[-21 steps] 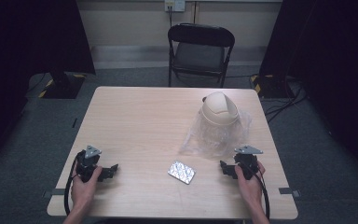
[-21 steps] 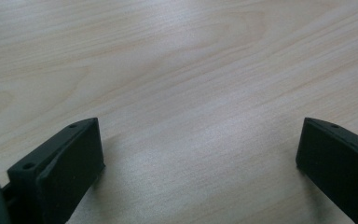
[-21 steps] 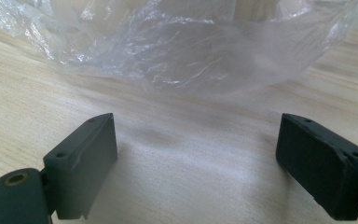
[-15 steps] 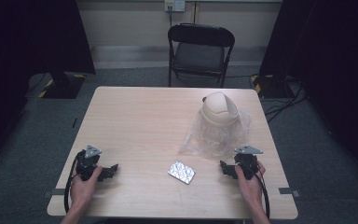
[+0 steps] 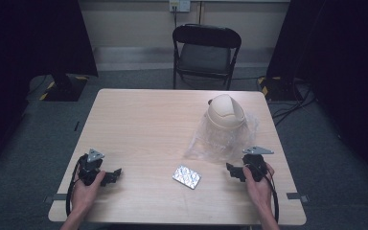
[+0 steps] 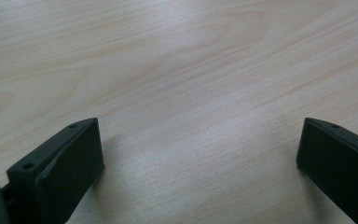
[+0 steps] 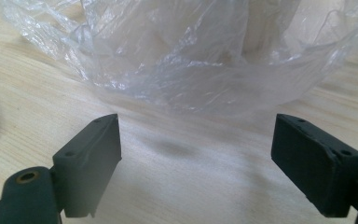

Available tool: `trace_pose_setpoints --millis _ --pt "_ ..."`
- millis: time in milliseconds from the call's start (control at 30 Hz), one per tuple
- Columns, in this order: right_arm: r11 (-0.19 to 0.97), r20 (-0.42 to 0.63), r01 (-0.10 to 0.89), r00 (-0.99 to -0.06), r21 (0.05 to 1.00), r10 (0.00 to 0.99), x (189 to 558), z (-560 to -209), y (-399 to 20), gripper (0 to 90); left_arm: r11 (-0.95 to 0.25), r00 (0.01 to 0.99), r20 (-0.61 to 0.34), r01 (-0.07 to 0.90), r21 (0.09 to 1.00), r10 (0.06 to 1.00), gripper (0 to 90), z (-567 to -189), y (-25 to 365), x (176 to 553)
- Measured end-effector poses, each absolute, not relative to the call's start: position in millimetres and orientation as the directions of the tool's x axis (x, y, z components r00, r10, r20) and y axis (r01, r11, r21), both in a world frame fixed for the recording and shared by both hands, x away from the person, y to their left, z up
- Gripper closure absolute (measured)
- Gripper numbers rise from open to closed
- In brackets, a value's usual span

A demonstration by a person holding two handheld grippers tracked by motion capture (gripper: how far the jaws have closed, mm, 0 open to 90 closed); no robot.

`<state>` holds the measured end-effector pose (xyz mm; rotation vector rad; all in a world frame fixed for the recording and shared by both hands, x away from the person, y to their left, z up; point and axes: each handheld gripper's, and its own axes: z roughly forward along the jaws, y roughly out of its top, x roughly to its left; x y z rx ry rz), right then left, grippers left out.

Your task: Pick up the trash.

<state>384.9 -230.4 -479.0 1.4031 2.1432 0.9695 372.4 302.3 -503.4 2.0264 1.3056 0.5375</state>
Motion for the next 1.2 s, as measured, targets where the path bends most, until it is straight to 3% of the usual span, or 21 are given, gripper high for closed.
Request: trace_pose_setpoints --millis 433,1200 --pt "0.241 0.072 0.565 -0.475 0.789 0.877 394 -434 -239 15.2 -0.284 0.417 -0.011 0.637 0.717 0.909 0.0 -503 302 373" --pt "0.238 0.035 0.496 -0.480 0.835 0.876 437 -356 -244 17.0 -0.284 0.418 -0.010 0.637 0.716 0.909 0.0 -503 302 372"
